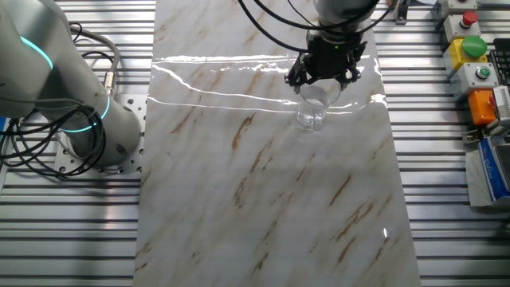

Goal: Pour the water from one cup into another empty cup

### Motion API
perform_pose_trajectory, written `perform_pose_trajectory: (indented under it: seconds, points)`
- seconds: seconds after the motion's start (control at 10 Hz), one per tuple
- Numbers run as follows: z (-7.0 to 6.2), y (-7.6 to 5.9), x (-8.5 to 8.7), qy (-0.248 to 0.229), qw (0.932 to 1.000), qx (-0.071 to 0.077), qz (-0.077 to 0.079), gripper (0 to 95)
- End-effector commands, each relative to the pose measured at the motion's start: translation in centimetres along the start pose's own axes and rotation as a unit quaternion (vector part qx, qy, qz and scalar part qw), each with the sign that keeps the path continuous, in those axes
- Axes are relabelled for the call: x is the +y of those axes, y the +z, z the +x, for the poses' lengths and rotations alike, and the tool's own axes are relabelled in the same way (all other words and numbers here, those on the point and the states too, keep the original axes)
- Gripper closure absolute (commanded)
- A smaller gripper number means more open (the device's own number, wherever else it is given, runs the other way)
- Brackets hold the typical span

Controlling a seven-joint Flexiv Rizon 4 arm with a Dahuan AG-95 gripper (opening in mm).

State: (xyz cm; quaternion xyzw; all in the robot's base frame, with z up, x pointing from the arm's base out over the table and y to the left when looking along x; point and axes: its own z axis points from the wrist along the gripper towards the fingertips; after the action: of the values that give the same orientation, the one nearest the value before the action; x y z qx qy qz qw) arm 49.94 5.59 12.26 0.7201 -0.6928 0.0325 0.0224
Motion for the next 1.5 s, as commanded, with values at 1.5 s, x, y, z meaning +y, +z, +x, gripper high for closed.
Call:
perform_pose_trajectory:
  seconds: [1.5]
  points:
    - [0.3, 1.6, -0.4, 0.012, 0.9998, -0.016, -0.003, 95.0]
